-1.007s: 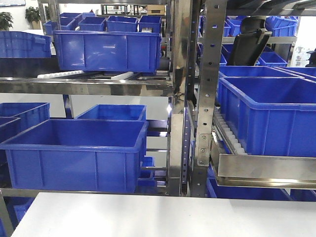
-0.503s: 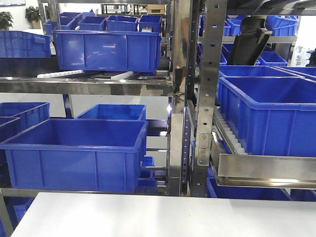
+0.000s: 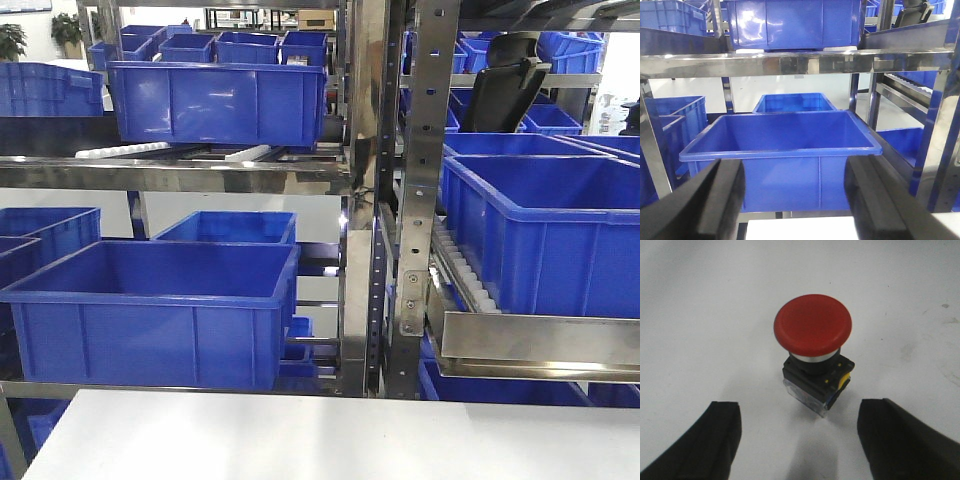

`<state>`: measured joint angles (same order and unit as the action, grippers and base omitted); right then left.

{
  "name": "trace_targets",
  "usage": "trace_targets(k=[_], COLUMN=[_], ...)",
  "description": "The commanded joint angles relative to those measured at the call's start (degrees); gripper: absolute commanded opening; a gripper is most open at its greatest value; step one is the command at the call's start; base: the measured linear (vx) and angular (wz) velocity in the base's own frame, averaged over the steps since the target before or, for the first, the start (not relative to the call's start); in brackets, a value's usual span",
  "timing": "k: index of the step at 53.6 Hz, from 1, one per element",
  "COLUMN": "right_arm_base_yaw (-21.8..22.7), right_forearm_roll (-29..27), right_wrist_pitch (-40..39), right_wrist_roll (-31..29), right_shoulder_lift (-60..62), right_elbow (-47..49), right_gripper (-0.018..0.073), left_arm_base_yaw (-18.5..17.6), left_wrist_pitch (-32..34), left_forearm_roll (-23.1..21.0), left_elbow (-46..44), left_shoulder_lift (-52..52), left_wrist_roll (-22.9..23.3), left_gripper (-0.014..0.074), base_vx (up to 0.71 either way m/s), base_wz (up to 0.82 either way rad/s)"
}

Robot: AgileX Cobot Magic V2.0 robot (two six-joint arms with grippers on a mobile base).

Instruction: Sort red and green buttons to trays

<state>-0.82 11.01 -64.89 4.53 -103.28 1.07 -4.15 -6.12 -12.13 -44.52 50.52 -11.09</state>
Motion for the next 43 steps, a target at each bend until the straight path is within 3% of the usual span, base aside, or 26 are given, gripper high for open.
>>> trace_targets(k=[1,13,17,19,27,43], right_arm_base_yaw=[0.3,0.3,0.3,0.3,0.3,0.3], right_forearm_roll=[0.1,0.3,0.5,0.5,0.5,1.9], right_wrist_pitch=[-11.9,-11.9,-11.9,-11.9,-11.9,-11.8], right_wrist_roll=[-1.1,-1.0,-0.8,-0.8,-0.9,-0.8], right_shoulder_lift=[-0.6,-4.8,-5.5,-5.7,-5.8,-5.8], right_elbow=[2.4,9.7,11.1,11.1,11.0,11.0], right_gripper=[0.0528,0.0522,0.0466,0.0401,-0.0019,-0.0016], left_arm_base_yaw=[-0.2,-0.2,-0.2,-0.2,-0.2,-0.2], left_wrist_pitch=[4.6,4.4,3.9,3.5,2.4,3.5], left_forearm_roll=[-0.2,-0.2,-0.2,-0.2,-0.2,-1.7], left_elbow=[-1.9,-1.9,-1.9,-1.9,-1.8,8.5], left_shoulder_lift=[-0.6,-0.6,-0.6,-0.6,-0.6,2.0], left_wrist_roll=[0.3,0.3,0.3,0.3,0.3,0.3], left_gripper=[0.0533,0.0533,0.0533,0.0533,0.0533,0.0533], base_vx=[0.00,0.00,0.00,0.00,0.00,0.00], base_wz=[0.00,0.00,0.00,0.00,0.00,0.00])
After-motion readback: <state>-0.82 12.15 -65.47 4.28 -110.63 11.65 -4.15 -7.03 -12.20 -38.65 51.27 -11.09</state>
